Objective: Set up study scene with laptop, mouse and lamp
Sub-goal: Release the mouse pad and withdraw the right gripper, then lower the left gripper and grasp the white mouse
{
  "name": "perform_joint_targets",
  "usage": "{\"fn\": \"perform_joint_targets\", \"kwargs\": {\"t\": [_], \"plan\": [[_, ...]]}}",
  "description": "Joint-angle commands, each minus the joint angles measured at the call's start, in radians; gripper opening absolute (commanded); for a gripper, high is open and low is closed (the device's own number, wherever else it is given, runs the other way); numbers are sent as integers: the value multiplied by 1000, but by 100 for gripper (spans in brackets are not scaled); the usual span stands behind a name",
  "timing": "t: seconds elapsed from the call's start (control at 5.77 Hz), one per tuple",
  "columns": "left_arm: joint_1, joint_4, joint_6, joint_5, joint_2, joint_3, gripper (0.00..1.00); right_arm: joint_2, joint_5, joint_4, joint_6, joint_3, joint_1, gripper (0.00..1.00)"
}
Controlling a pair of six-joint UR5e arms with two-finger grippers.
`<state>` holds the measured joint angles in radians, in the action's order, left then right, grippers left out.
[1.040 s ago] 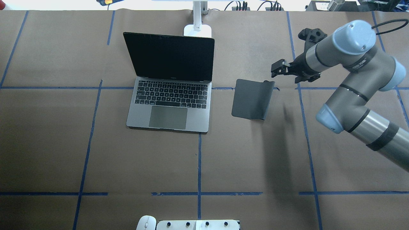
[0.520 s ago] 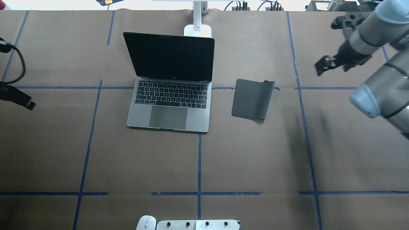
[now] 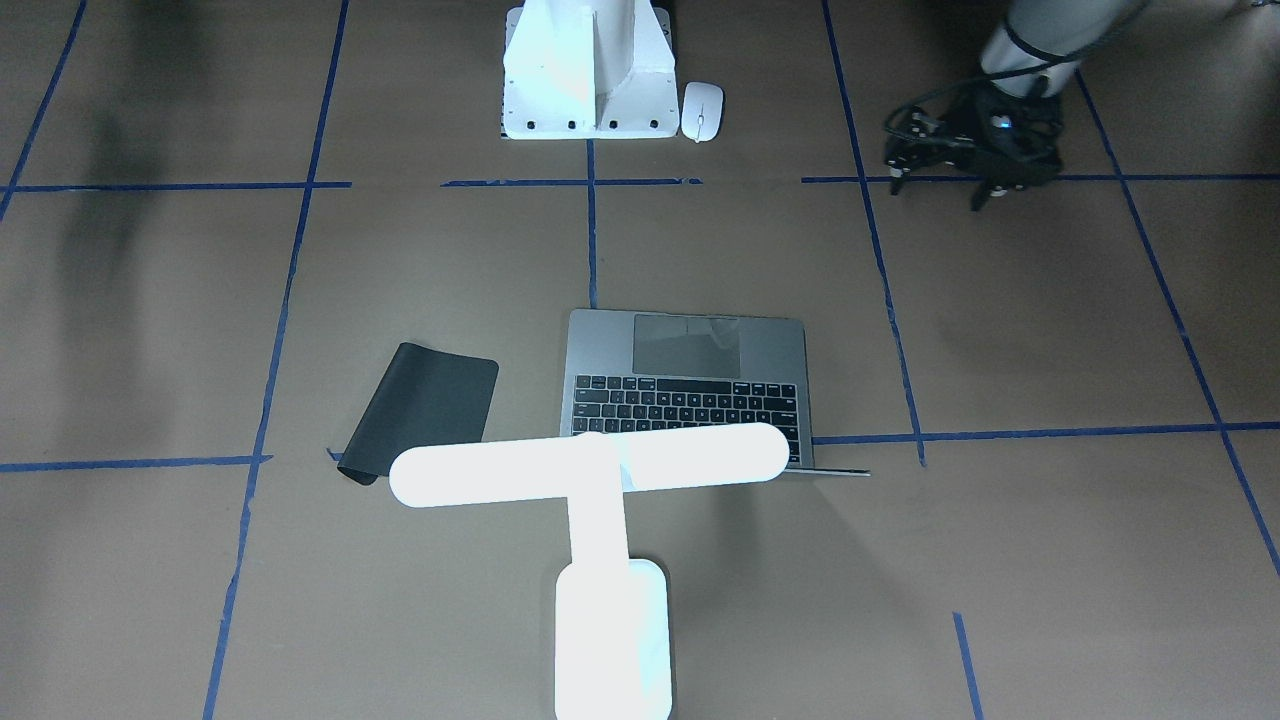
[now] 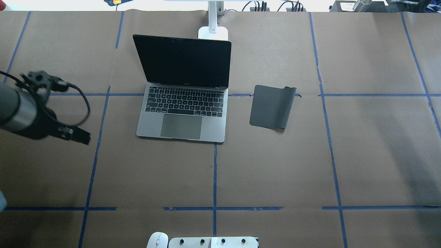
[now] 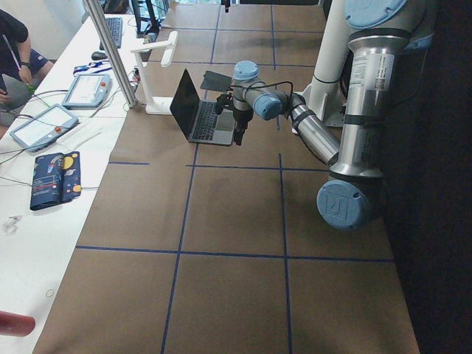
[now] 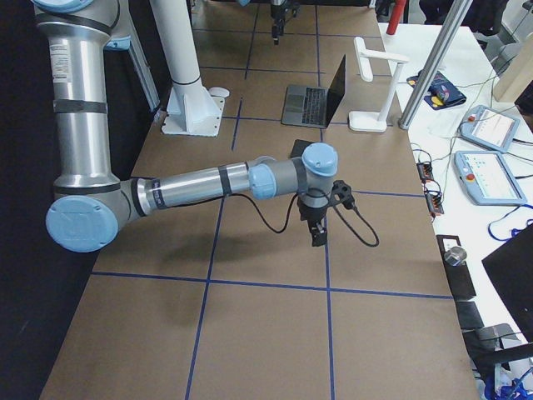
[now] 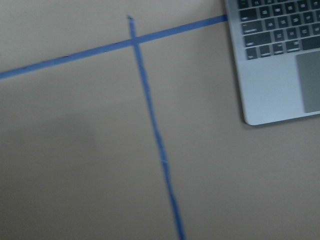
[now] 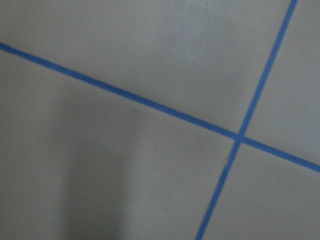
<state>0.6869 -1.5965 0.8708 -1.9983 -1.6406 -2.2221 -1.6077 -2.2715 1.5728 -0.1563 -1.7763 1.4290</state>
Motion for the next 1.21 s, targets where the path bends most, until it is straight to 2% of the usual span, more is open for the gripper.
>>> {"fn": "perform_joint_targets", "kwargs": {"t": [0.0, 0.35, 0.52, 0.69, 1.04], "plan": [[-305, -48, 257, 289, -4, -30, 100, -109, -5, 0, -105, 3, 79, 100], [-512, -62, 414, 360, -22, -37, 100, -127, -6, 0, -105, 6, 100, 100], [-623, -62, 477, 466, -19, -36, 100, -127, -6, 0, -106, 6, 103, 100], [-717, -62, 523, 495, -28, -33, 100, -127, -8, 0, -106, 6, 103, 100], [-789, -62, 569, 498, -56, -24, 100, -126, -11, 0, -103, -2, 103, 100]]}}
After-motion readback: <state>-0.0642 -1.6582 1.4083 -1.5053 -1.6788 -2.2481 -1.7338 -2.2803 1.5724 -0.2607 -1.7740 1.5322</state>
